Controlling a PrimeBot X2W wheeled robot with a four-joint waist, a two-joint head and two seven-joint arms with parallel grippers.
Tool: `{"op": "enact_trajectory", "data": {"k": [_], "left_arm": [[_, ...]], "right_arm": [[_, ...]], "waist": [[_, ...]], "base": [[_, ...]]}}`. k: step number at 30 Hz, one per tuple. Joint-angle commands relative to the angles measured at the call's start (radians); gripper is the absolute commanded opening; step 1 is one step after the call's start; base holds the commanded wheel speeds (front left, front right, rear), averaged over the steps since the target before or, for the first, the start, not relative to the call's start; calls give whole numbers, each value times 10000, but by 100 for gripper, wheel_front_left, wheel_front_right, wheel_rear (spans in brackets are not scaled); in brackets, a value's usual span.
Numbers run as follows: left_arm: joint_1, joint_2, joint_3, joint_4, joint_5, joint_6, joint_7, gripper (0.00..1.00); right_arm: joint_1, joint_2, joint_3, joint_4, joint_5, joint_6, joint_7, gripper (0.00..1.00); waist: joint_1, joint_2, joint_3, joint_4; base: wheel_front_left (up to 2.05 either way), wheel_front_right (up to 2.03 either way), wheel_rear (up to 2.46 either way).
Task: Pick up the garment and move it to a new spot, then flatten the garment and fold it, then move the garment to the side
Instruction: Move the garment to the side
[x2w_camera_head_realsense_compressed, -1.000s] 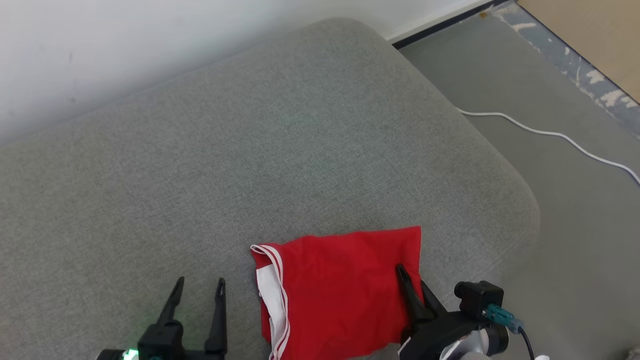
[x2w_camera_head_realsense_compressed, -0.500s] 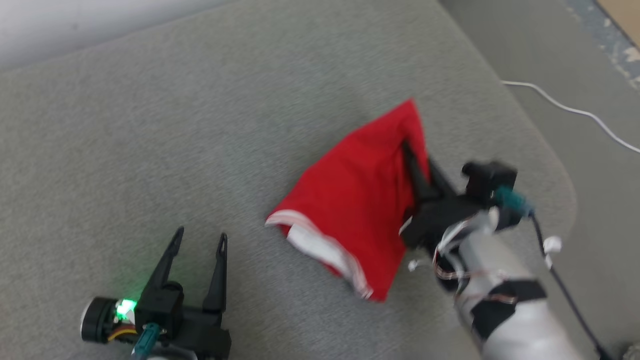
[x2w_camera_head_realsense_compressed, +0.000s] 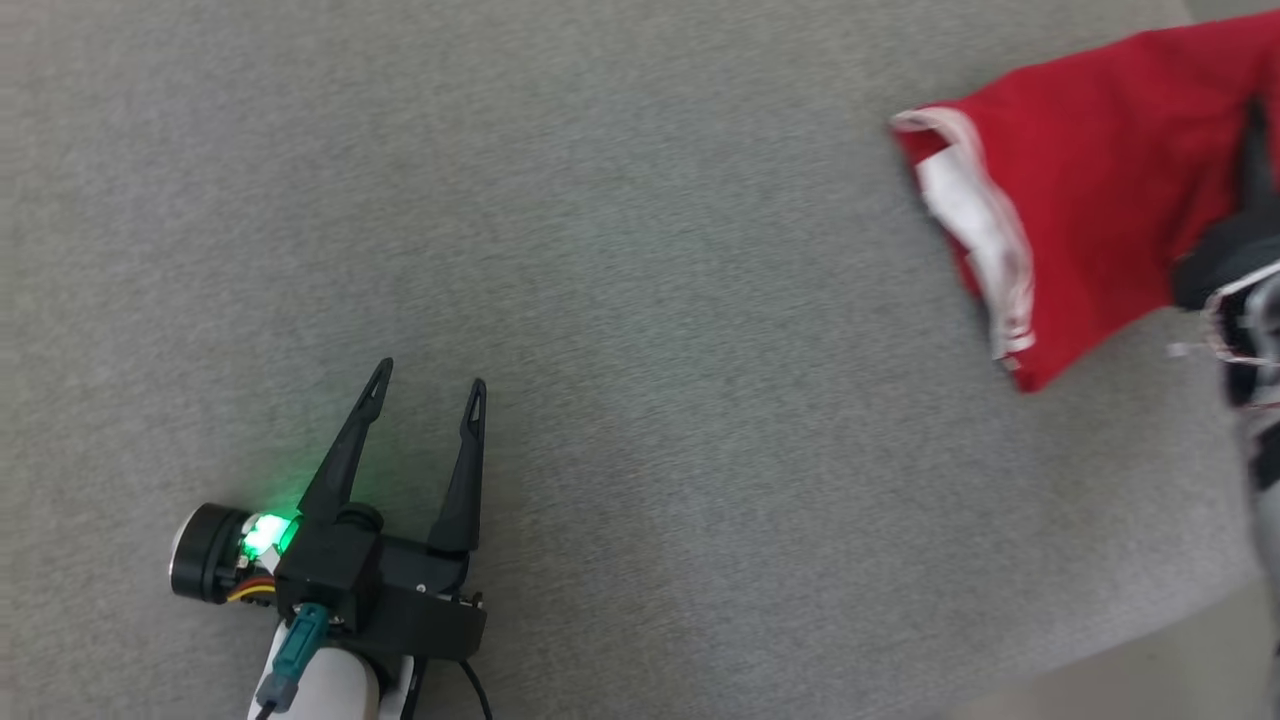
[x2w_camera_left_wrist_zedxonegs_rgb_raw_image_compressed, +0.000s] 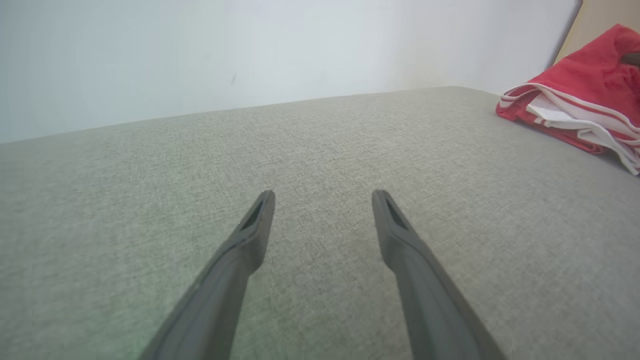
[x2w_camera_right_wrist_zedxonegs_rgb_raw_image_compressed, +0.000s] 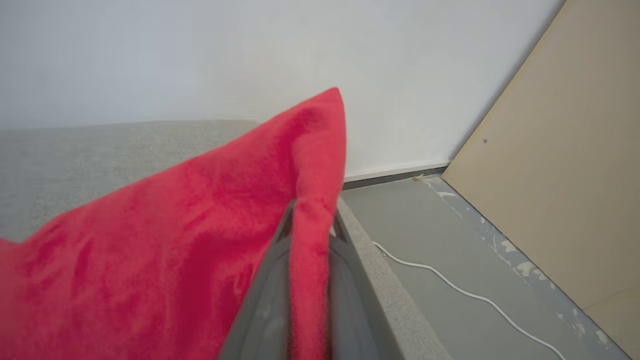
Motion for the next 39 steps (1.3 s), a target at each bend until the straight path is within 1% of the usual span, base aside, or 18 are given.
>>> {"op": "enact_trajectory", "data": {"k": [1,4,6,9,11,12,13,15,17,21,22,25,28,29,30,36,39], "left_arm": [[78,250,165,202,-21,122,42,100],[115,316,155,212,-41,150,45,100],[120,353,145,223,-52,159,67,100],[152,418,145,269,-59,193,76,100],[195,452,157,320,-75,244,78,100],[220,470,161,341,-81,262,78,100],[242,486,167,355,-83,274,79,100],[279,530,205,408,-110,286,79,100],[297,550,248,520,-137,342,84,100],[272,525,283,595,-173,392,89,100],[264,501,283,592,-188,425,87,100],[294,428,289,608,-232,448,83,100],[412,326,317,577,-291,516,73,100],[488,251,351,590,-327,541,64,100],[537,208,347,590,-334,541,61,100],[897,20,563,669,-509,617,26,100],[1142,-55,671,738,-544,641,11,100]], "right_arm": [[-278,-445,-518,197,-596,-29,-41,0],[-436,-1106,-1457,596,-1561,-29,33,0],[-493,-1391,-2088,791,-2081,-29,176,0],[-422,-1616,-2933,873,-2834,-29,313,0],[-395,-1575,-3408,886,-3191,-29,367,0],[-403,-1544,-3629,889,-3378,-29,383,33],[-445,-1477,-3804,787,-3509,-29,297,100],[-503,-1300,-4067,609,-3870,-29,167,100],[-628,-1167,-4336,402,-3991,-29,43,100],[-804,-944,-4324,117,-4030,-29,-43,100],[-862,-841,-4118,-64,-3956,-29,-38,100],[-779,-467,-3170,-684,-3384,-29,-34,100],[-352,-97,-2008,-1430,-2443,-29,-34,100],[60,185,-1245,-1988,-1832,-29,-35,100],[305,327,-866,-2244,-1567,-29,-36,100],[1996,1056,1116,-3528,-276,-29,-22,100],[2910,1444,1728,-4009,236,-29,-21,100]], "waist": [[-1,-2,475,600],[-1,-2,504,714],[-1,-2,521,753],[-1,-2,553,789],[-1,-2,574,804],[-1,-2,585,802],[-1,-2,594,794],[-1,-2,597,769],[-1,-2,561,751],[-1,-2,423,755],[-1,-2,365,766],[-1,-2,141,800],[-1,-2,-184,849],[-1,-2,-445,897],[-1,-2,-596,933],[-1,-2,-1452,1192],[-1,-2,-1921,1363]], "base": [[0,0,0],[0,0,0],[0,0,0],[0,0,0],[0,0,0],[0,0,0],[0,0,0],[0,0,0],[0,0,0],[0,0,0],[0,0,0],[0,0,0],[0,0,0],[0,0,0],[0,0,0],[0,0,0],[0,0,0]]}}
